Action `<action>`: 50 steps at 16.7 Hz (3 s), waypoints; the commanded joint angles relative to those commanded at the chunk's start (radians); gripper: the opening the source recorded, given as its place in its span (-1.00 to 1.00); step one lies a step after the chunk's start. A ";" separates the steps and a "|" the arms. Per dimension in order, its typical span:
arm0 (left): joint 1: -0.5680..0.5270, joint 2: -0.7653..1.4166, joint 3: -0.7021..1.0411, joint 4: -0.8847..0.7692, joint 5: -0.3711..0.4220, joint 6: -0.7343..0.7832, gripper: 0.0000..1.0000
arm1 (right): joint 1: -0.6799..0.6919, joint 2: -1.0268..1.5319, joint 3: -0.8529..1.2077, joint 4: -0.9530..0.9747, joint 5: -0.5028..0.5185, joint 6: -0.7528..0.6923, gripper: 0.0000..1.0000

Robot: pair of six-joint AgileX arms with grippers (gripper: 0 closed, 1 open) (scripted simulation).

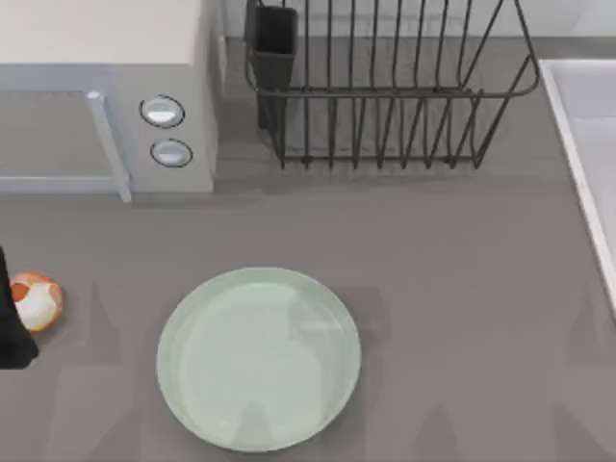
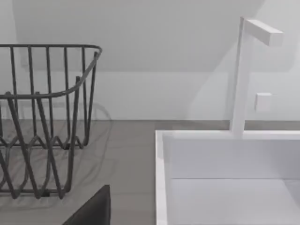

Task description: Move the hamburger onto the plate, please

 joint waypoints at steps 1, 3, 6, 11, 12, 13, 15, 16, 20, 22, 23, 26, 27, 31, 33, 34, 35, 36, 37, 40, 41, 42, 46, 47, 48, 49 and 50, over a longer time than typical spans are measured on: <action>0.000 0.000 0.000 0.000 0.000 0.000 1.00 | 0.000 0.000 0.000 0.000 0.000 0.000 1.00; -0.001 0.011 0.010 -0.007 0.001 0.005 1.00 | 0.000 0.000 0.000 0.000 0.000 0.000 1.00; -0.002 0.106 0.099 -0.070 0.004 0.045 1.00 | 0.000 0.000 0.000 0.000 0.000 0.000 1.00; 0.003 0.478 0.366 -0.281 0.005 0.174 1.00 | 0.000 0.000 0.000 0.000 0.000 0.000 1.00; 0.005 0.580 0.427 -0.334 0.005 0.205 1.00 | 0.000 0.000 0.000 0.000 0.000 0.000 1.00; 0.006 0.688 0.490 -0.389 0.004 0.237 1.00 | 0.000 0.000 0.000 0.000 0.000 0.000 1.00; 0.009 0.911 0.615 -0.503 0.003 0.303 1.00 | 0.000 0.000 0.000 0.000 0.000 0.000 1.00; 0.010 1.021 0.676 -0.559 0.003 0.336 1.00 | 0.000 0.000 0.000 0.000 0.000 0.000 1.00; 0.014 1.394 0.904 -0.766 0.002 0.455 1.00 | 0.000 0.000 0.000 0.000 0.000 0.000 1.00; 0.016 1.540 1.005 -0.850 0.003 0.504 1.00 | 0.000 0.000 0.000 0.000 0.000 0.000 1.00; 0.016 1.605 1.052 -0.885 0.003 0.526 1.00 | 0.000 0.000 0.000 0.000 0.000 0.000 1.00; 0.019 1.755 1.167 -0.960 0.005 0.576 1.00 | 0.000 0.000 0.000 0.000 0.000 0.000 1.00; 0.019 1.785 1.195 -0.974 0.006 0.587 1.00 | 0.000 0.000 0.000 0.000 0.000 0.000 1.00; 0.020 1.814 1.227 -0.989 0.007 0.599 1.00 | 0.000 0.000 0.000 0.000 0.000 0.000 1.00; 0.020 1.814 1.227 -0.989 0.007 0.599 1.00 | 0.000 0.000 0.000 0.000 0.000 0.000 1.00; 0.015 1.810 1.224 -0.986 0.006 0.597 1.00 | 0.000 0.000 0.000 0.000 0.000 0.000 1.00; 0.015 1.809 1.222 -0.985 0.006 0.597 1.00 | 0.000 0.000 0.000 0.000 0.000 0.000 1.00; 0.016 1.804 1.210 -0.979 0.007 0.597 1.00 | 0.000 0.000 0.000 0.000 0.000 0.000 1.00; 0.017 1.798 1.191 -0.967 0.007 0.597 1.00 | 0.000 0.000 0.000 0.000 0.000 0.000 1.00; 0.020 1.791 1.113 -0.899 0.007 0.599 1.00 | 0.000 0.000 0.000 0.000 0.000 0.000 1.00; 0.021 1.797 1.088 -0.868 0.006 0.599 1.00 | 0.000 0.000 0.000 0.000 0.000 0.000 1.00; 0.021 1.809 1.067 -0.836 0.006 0.600 1.00 | 0.000 0.000 0.000 0.000 0.000 0.000 1.00; 0.022 1.896 1.036 -0.723 0.007 0.602 1.00 | 0.000 0.000 0.000 0.000 0.000 0.000 1.00; 0.021 1.920 1.042 -0.705 0.007 0.602 1.00 | 0.000 0.000 0.000 0.000 0.000 0.000 1.00; 0.021 1.940 1.052 -0.692 0.007 0.601 1.00 | 0.000 0.000 0.000 0.000 0.000 0.000 1.00; 0.020 1.954 1.062 -0.685 0.007 0.601 1.00 | 0.000 0.000 0.000 0.000 0.000 0.000 1.00; 0.020 1.961 1.067 -0.682 0.007 0.601 1.00 | 0.000 0.000 0.000 0.000 0.000 0.000 1.00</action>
